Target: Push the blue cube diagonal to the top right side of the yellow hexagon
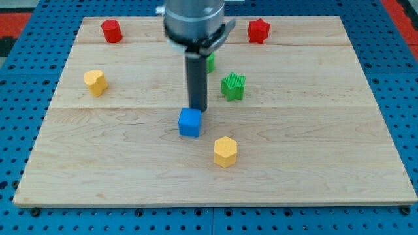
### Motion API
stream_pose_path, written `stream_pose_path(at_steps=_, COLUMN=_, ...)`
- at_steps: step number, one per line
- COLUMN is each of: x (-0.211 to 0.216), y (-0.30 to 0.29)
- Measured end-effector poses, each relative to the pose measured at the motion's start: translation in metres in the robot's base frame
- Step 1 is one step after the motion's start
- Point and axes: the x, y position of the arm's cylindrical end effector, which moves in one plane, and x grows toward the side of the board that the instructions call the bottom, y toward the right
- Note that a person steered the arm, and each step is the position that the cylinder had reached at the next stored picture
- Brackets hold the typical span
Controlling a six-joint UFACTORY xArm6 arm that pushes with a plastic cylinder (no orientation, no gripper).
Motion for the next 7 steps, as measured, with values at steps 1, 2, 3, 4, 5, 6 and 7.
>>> stream_pose_path(at_steps=1, x=0.043, y=0.009)
stream_pose_path(at_steps=2, x=0.052, y=-0.053)
stream_pose_path(at_steps=3, x=0.054, y=-0.080)
stream_pose_path(at_steps=4, x=0.054, y=-0.095)
stream_pose_path(at_steps=5, x=0.054, y=-0.096)
stream_pose_path(at_steps=6, x=0.070, y=-0.100)
stream_pose_path(at_steps=7, x=0.090, y=-0.100)
